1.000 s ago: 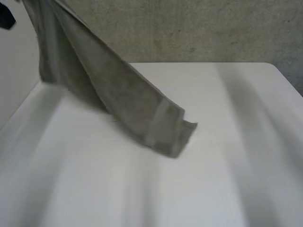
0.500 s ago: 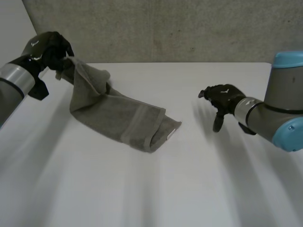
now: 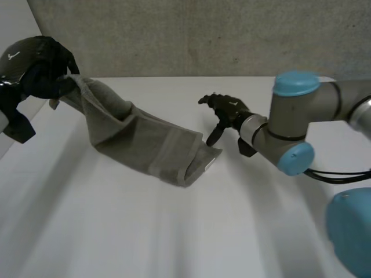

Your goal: Fold the towel.

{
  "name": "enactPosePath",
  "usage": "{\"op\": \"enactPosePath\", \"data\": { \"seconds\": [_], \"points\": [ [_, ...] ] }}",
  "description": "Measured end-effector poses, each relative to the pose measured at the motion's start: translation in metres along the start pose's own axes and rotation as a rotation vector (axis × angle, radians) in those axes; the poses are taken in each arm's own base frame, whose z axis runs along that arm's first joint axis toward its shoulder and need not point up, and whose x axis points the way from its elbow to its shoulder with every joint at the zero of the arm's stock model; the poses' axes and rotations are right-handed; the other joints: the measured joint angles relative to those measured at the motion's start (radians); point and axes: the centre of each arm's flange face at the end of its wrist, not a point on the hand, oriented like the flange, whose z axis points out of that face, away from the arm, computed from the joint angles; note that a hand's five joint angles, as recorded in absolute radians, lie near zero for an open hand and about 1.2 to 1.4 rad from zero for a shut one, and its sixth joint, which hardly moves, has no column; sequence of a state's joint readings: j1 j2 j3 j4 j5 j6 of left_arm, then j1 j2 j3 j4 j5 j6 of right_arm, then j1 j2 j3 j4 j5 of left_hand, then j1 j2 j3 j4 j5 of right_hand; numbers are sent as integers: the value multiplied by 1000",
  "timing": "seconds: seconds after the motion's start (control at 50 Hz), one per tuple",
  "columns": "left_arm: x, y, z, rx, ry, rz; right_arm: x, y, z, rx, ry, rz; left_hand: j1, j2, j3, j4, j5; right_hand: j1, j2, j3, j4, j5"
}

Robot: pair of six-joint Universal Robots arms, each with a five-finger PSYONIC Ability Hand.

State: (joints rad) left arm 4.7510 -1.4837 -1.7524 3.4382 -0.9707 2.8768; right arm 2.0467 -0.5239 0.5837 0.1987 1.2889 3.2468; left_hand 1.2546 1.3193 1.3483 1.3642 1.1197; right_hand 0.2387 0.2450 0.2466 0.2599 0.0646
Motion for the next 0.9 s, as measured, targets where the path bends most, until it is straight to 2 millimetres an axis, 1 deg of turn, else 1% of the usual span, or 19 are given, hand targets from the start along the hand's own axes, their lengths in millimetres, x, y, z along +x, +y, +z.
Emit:
{"op": "enactPosePath", "data": {
  "seconds": [0.06,0.08,0.18,0.26,0.36,0.44,0.5,0.54,0.56,0.58,0.62,0.7,0.72,0.74,0.8,0.86,0.9],
  "points": [
    [5,-5,-9,15,7,11,-3,10,8,-14,-7,7,0,0,0,0,0,18,6,5,3,11],
    [7,-8,-14,26,10,19,-6,15,13,-20,-10,8,0,0,0,0,0,53,36,34,27,52],
    [14,-13,-26,55,12,39,-11,29,22,-26,-13,3,0,0,0,0,0,136,127,130,116,155],
    [16,-12,-31,61,11,43,-12,36,26,-28,-13,-1,0,0,0,0,0,201,204,207,198,225],
    [18,-7,-34,52,7,35,-12,45,29,-36,-18,0,0,0,0,0,0,373,369,365,350,377],
    [18,-3,-35,43,5,29,-12,51,30,-45,-23,1,0,0,0,0,0,443,437,441,426,449],
    [17,0,-36,39,4,26,-13,54,31,-50,-27,2,0,0,0,0,0,591,589,574,562,584],
    [17,1,-36,40,4,26,-14,54,31,-51,-31,2,0,0,0,0,0,834,829,816,806,822],
    [17,2,-36,40,5,26,-14,54,31,-51,-31,2,0,0,0,0,0,908,901,871,863,893],
    [17,2,-36,41,5,27,-14,53,30,-50,-33,1,0,0,0,0,0,1021,1010,994,987,1011],
    [17,2,-35,44,6,29,-15,50,30,-45,-35,0,0,0,0,0,0,1100,1056,1067,1060,1096],
    [17,0,-34,51,9,33,-19,31,25,-16,-41,-4,0,0,0,0,0,1102,1056,1076,1073,1099],
    [17,-1,-34,54,10,35,-21,22,22,-2,-43,-6,0,0,0,0,0,1102,1056,1076,1073,1099],
    [17,-1,-34,55,10,36,-22,18,21,4,-44,-7,0,0,0,0,0,1102,1056,1076,1073,1099],
    [18,-4,-33,64,15,40,-28,-5,10,30,-52,-12,0,0,0,0,0,1102,1056,1076,1073,1099],
    [19,-7,-32,71,20,39,-32,-17,0,27,-60,-19,0,0,0,0,0,1102,1056,1076,1073,1099],
    [20,-9,-31,74,24,34,-34,-19,-8,10,-67,-31,0,0,0,0,0,1065,1032,1045,1036,1060]
  ]
}}
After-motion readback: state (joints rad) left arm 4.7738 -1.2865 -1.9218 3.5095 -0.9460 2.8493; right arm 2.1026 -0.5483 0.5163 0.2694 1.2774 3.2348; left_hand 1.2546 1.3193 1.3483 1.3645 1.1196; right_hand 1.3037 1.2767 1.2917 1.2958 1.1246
